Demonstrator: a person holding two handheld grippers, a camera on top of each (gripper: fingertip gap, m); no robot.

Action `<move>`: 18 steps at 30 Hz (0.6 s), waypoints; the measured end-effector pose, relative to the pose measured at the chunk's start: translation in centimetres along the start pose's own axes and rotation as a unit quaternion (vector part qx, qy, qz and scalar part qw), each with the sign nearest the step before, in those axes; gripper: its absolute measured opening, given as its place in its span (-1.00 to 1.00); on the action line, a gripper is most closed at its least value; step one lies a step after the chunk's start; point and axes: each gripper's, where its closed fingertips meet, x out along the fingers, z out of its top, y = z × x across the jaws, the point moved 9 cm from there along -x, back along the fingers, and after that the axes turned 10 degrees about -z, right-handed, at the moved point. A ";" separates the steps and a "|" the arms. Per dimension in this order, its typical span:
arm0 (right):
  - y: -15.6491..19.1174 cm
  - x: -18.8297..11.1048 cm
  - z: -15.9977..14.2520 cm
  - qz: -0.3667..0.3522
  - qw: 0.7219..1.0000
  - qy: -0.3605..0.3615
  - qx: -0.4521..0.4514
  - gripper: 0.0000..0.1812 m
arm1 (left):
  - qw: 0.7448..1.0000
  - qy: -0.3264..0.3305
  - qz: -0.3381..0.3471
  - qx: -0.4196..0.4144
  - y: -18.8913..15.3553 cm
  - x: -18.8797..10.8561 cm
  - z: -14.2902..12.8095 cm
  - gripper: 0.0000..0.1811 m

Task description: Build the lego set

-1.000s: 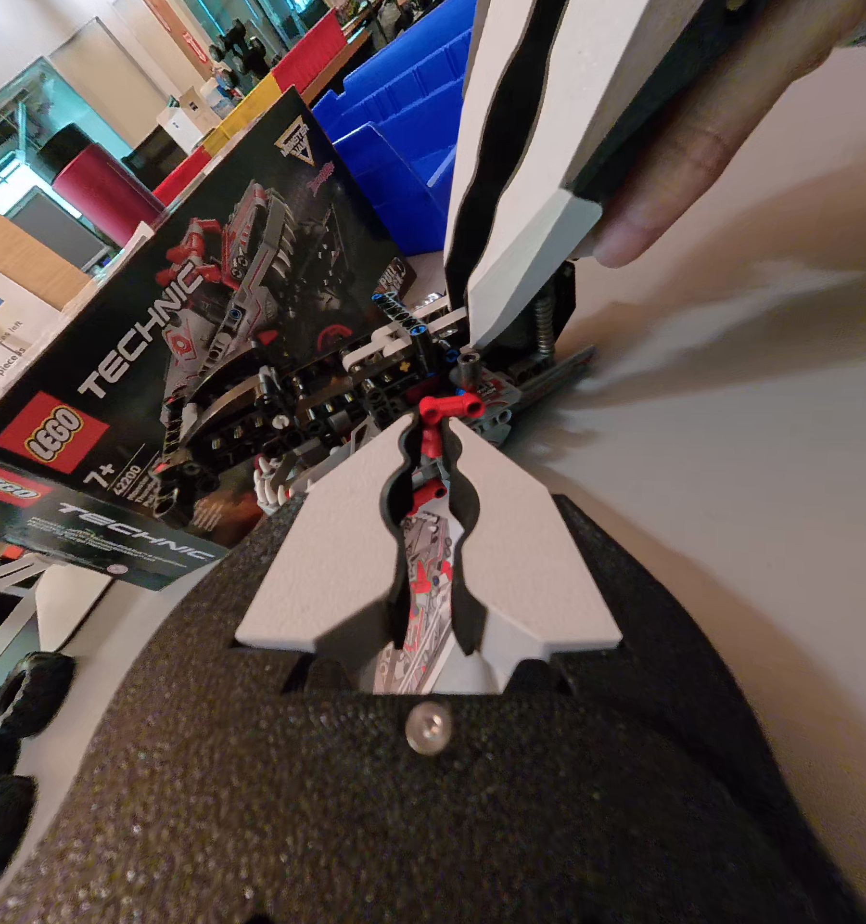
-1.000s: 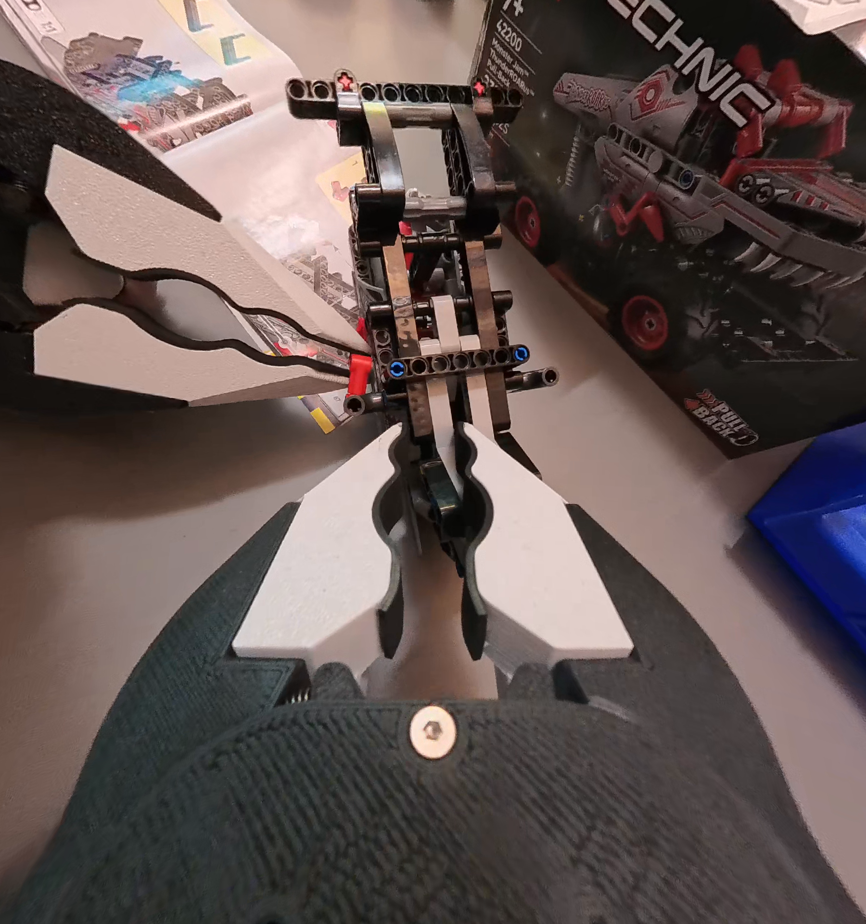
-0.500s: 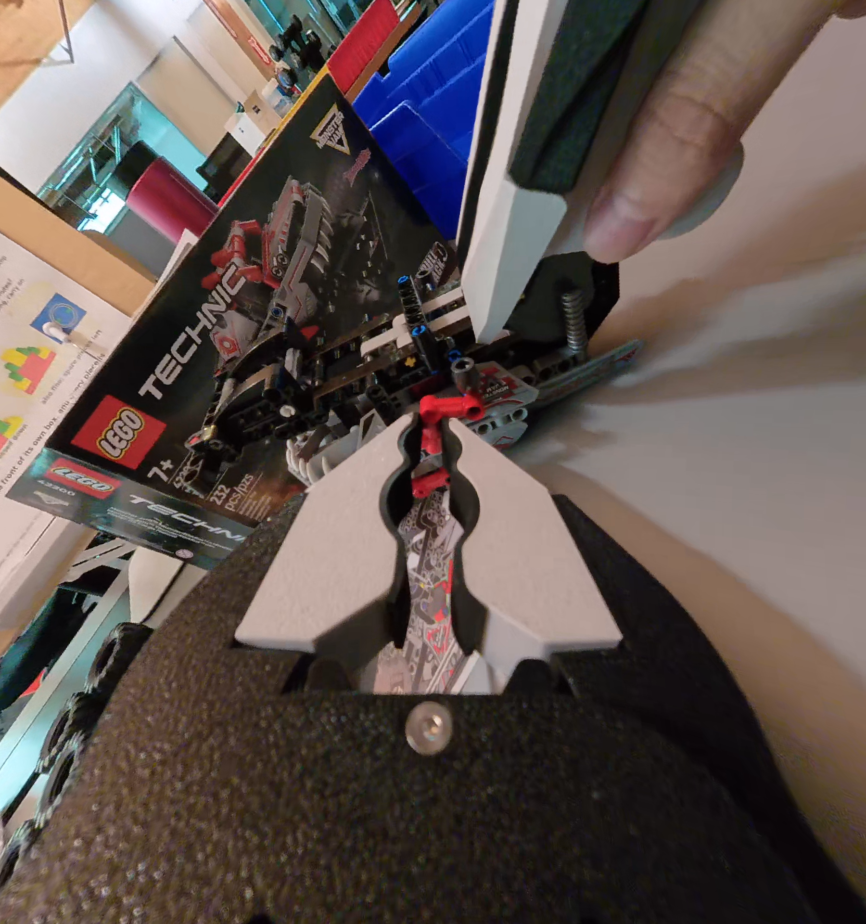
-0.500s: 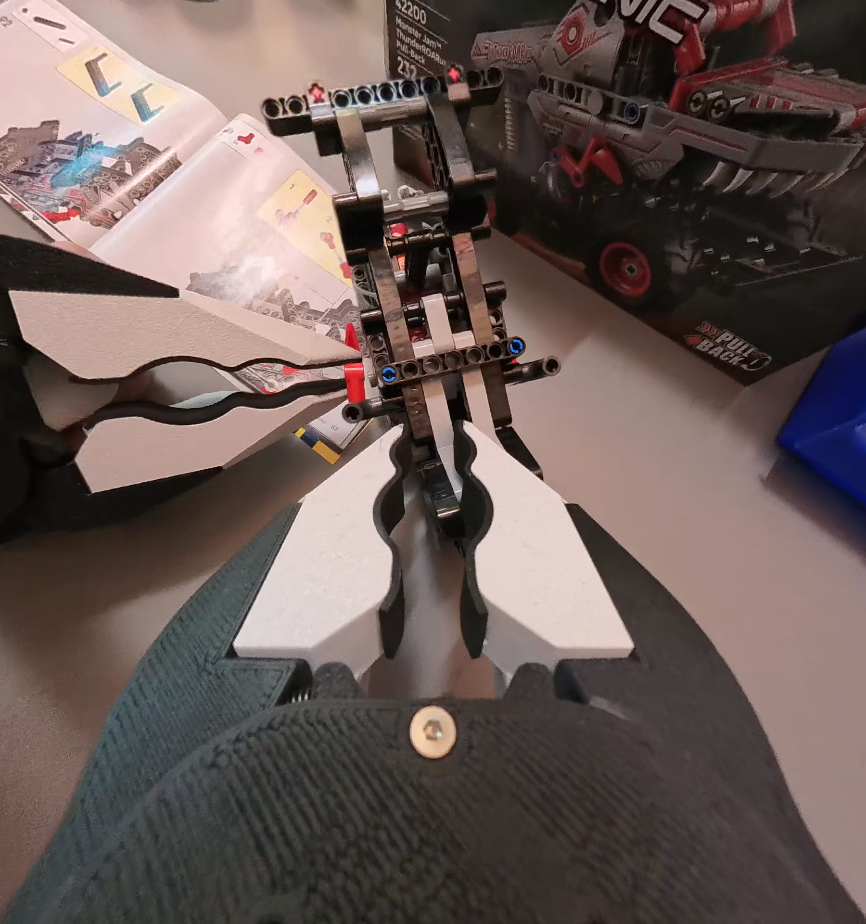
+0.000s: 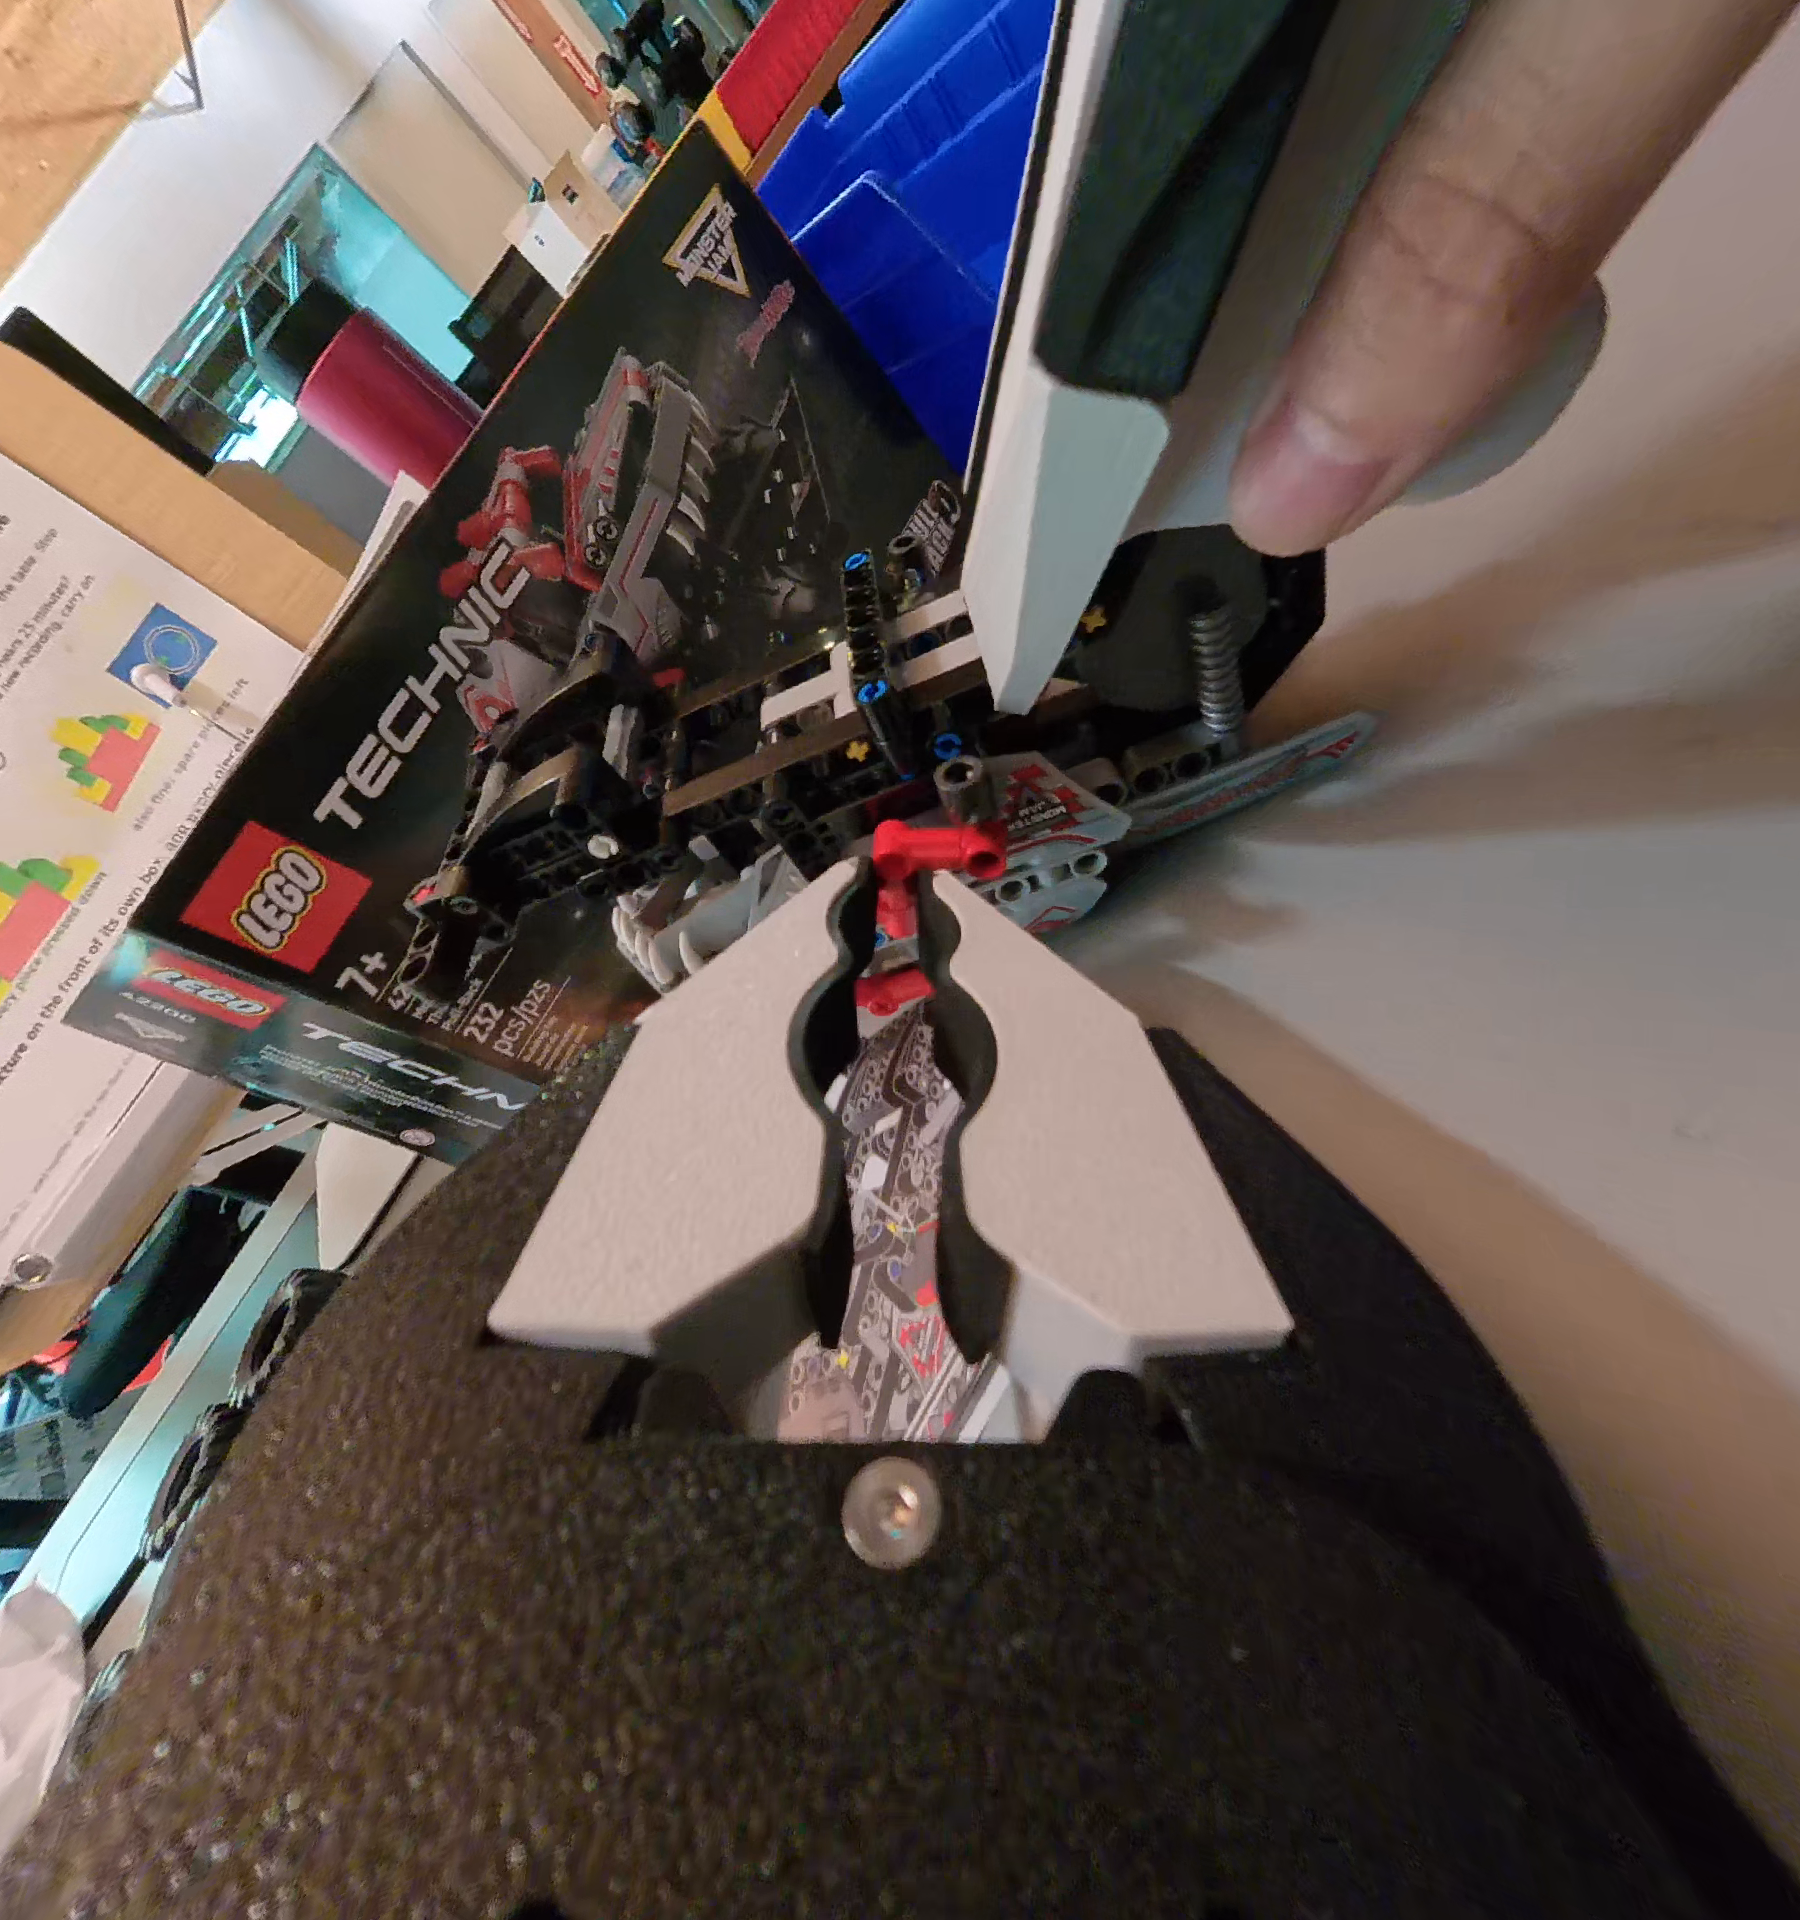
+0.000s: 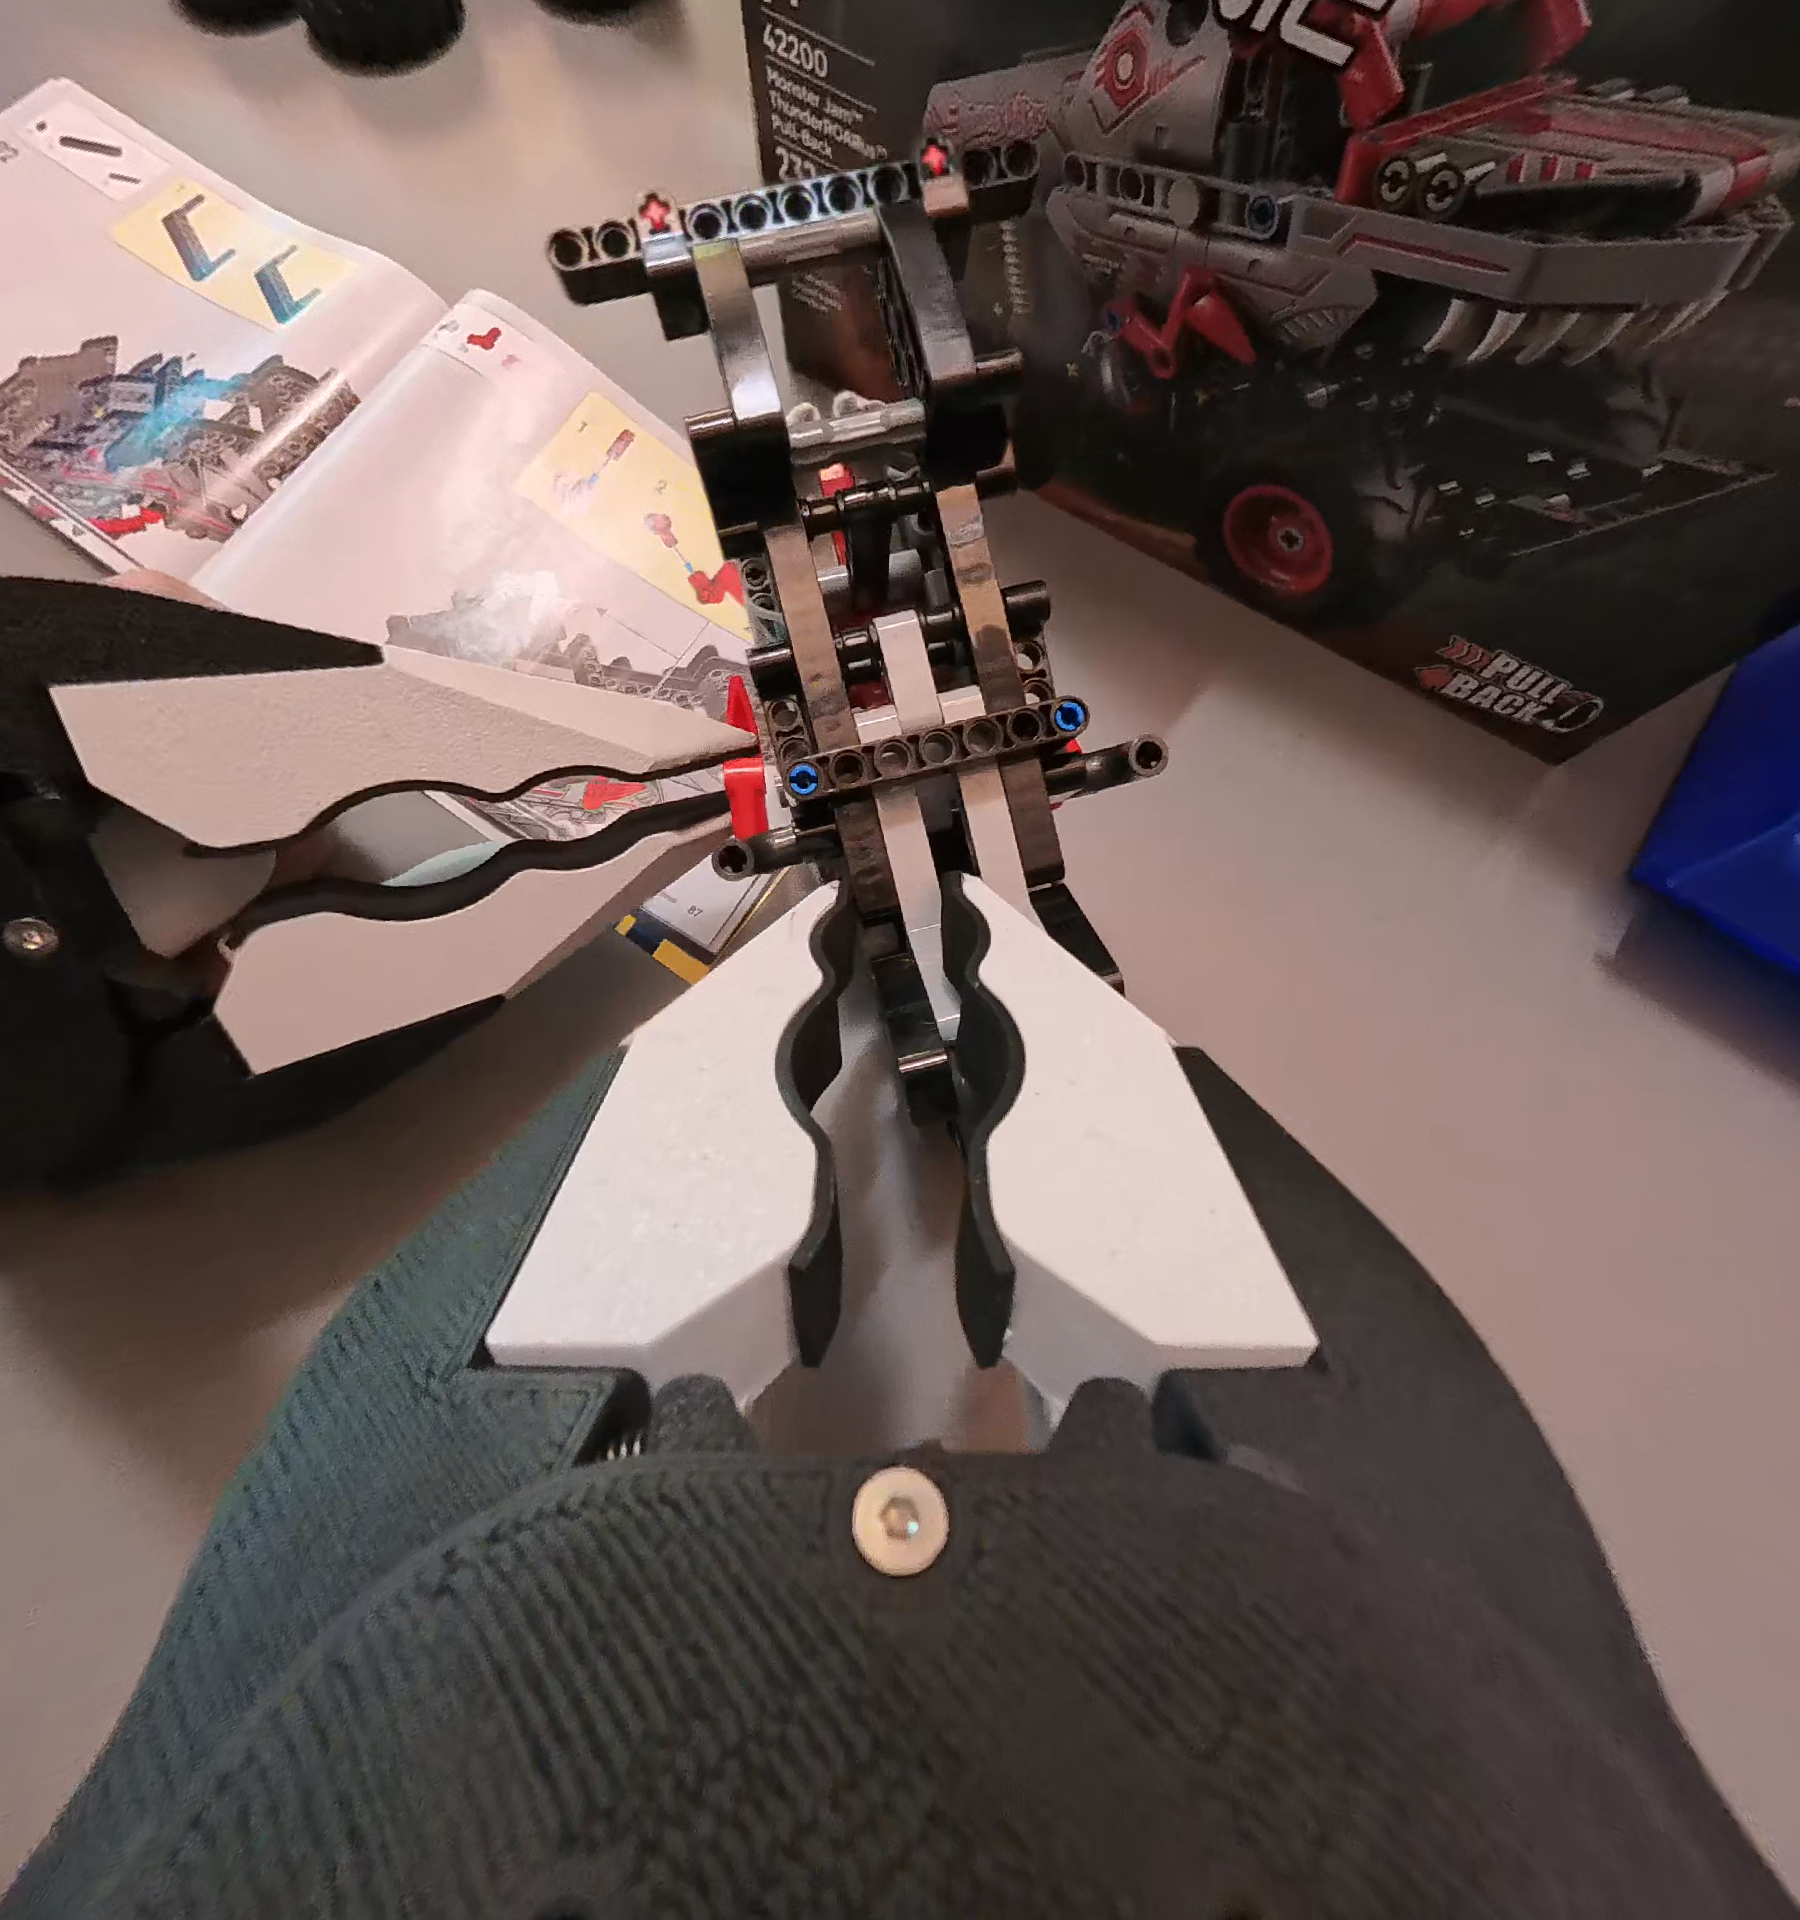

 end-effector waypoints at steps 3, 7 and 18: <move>-0.1 0.0 0.1 0.002 1.000 0.006 0.010 -0.82 | 1.000 0.005 -0.009 -0.016 0.1 0.4 -0.1 -0.94; -0.4 0.2 0.2 0.003 1.000 0.004 0.010 -0.82 | 1.000 0.005 -0.011 -0.028 0.4 0.7 0.0 -0.94; -0.5 0.2 0.1 0.006 1.000 -0.003 0.013 -0.82 | 1.000 -0.013 -0.015 0.017 0.6 0.8 -0.3 -0.92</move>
